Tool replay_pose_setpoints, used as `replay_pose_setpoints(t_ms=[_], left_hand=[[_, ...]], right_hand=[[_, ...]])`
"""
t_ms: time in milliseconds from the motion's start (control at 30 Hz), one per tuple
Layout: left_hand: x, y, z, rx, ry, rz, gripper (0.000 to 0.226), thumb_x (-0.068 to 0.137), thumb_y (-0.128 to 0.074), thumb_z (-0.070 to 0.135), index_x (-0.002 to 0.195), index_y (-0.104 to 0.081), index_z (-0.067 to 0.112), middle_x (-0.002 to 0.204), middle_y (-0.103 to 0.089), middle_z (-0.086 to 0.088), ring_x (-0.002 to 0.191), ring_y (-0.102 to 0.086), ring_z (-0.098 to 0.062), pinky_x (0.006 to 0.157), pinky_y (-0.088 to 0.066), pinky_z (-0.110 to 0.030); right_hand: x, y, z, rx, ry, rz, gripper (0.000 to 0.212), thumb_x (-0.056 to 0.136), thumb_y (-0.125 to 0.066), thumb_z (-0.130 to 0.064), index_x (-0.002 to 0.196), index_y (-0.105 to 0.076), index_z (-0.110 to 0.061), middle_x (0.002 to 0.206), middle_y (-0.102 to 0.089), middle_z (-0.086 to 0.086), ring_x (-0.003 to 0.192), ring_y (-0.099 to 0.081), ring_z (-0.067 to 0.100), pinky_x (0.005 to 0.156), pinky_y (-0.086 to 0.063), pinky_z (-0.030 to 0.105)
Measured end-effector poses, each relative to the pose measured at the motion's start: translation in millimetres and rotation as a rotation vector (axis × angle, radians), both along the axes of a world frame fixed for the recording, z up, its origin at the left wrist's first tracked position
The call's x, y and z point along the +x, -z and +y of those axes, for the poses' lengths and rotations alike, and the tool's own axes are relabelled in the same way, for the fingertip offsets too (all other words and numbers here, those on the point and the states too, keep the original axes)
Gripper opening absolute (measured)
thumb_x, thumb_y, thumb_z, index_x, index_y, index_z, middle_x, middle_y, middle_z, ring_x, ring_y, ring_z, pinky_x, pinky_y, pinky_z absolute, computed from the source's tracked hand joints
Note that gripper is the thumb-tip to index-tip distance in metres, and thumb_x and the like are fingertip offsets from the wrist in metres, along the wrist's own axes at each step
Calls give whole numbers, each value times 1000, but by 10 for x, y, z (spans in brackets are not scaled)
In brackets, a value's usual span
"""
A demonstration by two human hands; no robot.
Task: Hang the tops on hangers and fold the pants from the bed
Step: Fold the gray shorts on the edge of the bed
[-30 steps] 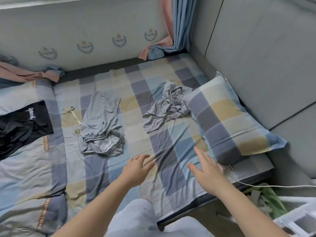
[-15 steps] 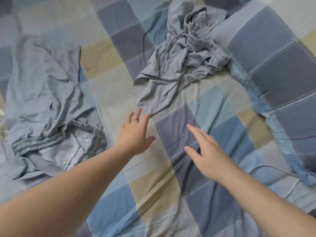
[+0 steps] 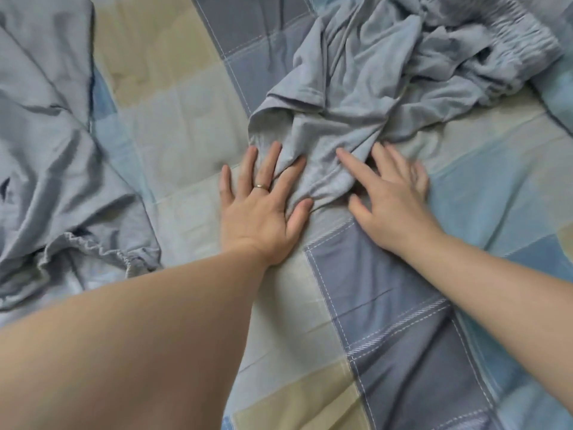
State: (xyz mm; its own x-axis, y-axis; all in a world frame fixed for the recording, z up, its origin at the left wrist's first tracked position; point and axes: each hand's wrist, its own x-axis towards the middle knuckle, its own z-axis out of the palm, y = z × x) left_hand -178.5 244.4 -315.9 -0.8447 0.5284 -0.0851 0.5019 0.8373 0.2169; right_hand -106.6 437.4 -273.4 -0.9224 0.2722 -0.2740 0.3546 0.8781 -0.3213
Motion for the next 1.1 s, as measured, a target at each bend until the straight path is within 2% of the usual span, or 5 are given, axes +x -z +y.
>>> replay_pose_setpoints(t_ms=[167,567,767,967,1100], left_hand=[[-19,43,-2,-37,21,16,80,82,-31,86,152,-25,48,167,-9,10,155,-3,-25,120,-3,-60],[22,-47,-27,-14,17,-20,49,104,-21,50,152,-29,46,166,-16,10,154,-9,-26,121,-7,-53],[753,-512,-220,-230,285,-283,87,86,-38,77,158,-12,36,167,-1,13,154,-1,-21,122,-4,-52],[1918,-1273,-286,72,14,-345,30,95,-59,42,124,-64,33,150,-47,8,144,-32,-24,109,-25,-42],[2786,-2156,-402,268,-170,-441,23,97,-58,25,117,-68,19,133,-62,3,128,-50,-27,101,-38,-42]], right_hand=[[-176,246,-55,110,52,143,52,91,-40,-27,139,-56,-39,149,-44,8,145,-31,31,111,-7,71],[5,3,-93,-23,93,3,39,102,-44,-26,138,-54,-38,139,-48,-9,142,-28,12,113,-15,66],[895,-509,-161,-64,93,-109,34,104,-45,-25,133,-61,-32,142,-53,-10,146,-27,15,111,-26,45],[1768,-1302,-373,-168,81,-144,36,103,-44,-23,131,-64,-32,134,-60,-8,137,-39,19,103,-35,40],[2448,-2141,-501,-287,175,-115,35,99,-46,-17,125,-69,-24,128,-64,1,125,-52,26,100,-44,46]])
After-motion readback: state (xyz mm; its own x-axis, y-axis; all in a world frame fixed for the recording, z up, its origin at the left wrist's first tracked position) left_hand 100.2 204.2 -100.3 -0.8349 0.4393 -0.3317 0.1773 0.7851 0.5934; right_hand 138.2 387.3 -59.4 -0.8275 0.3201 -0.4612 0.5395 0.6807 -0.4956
